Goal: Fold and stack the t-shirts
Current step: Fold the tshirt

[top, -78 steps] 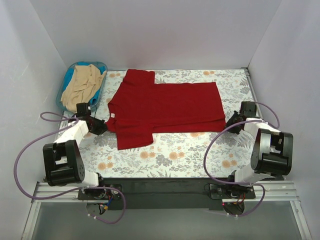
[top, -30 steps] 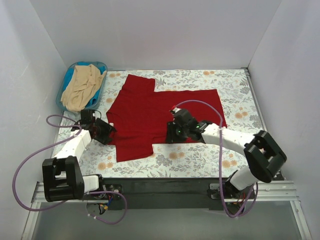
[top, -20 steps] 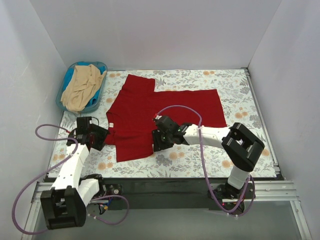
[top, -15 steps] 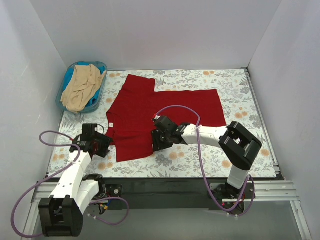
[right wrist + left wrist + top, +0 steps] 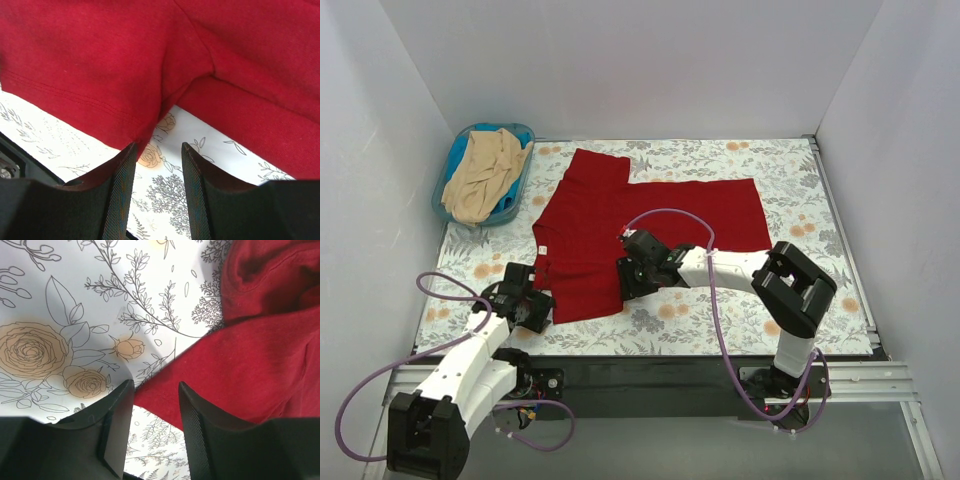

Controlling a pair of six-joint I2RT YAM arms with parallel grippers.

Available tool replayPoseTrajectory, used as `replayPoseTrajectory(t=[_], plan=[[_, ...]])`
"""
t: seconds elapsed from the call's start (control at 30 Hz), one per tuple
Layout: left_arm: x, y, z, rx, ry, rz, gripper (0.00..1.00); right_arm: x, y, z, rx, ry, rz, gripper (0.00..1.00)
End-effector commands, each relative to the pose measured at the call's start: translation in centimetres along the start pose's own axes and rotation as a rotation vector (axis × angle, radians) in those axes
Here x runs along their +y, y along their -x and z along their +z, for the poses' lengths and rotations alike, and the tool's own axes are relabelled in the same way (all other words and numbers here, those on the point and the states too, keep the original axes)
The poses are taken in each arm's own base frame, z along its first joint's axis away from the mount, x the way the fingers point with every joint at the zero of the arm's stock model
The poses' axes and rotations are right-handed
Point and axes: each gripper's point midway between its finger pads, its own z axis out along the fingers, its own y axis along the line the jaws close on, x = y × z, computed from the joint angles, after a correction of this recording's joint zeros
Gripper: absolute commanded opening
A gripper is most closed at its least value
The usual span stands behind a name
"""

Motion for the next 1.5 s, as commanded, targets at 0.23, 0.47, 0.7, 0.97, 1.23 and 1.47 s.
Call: replayPoseTrajectory(t=[0.23,0.47,0.7,0.97,1.23,1.47], plan=[[0.8,-0.7,0.9,0.003,0.021,0.014,0.32,2.3,0.9,0.4,-0.028,0.038,-0.005,0.48],[0.7,-0.9,1.1,0.014,0.015,0.032,0.08,2.5,0.9,-0.1,-0.046,0.038,0.009,0.47],[-0.3,-0.7,0.6,0.007,-0.018,0.048,0.0,2.7,0.7,-0.2,-0.046,0.038,0.023,0.48],[-0.3,-1.0,0.7,0.025,-0.025,0.062,0.0,3.1,1.4,-1.0,-0.094,0.034,0.03,0.47],[-0.7,-1.2,0.6,0.035,-0.049,0.062,0.0,2.7,0.1,0.2,-0.055,0.015,0.035,0.47],[-1.7,-1.1,-0.1,0.037,-0.08,0.07,0.0,2.1,-0.1,0.4,-0.054,-0.003,0.037,0.4]])
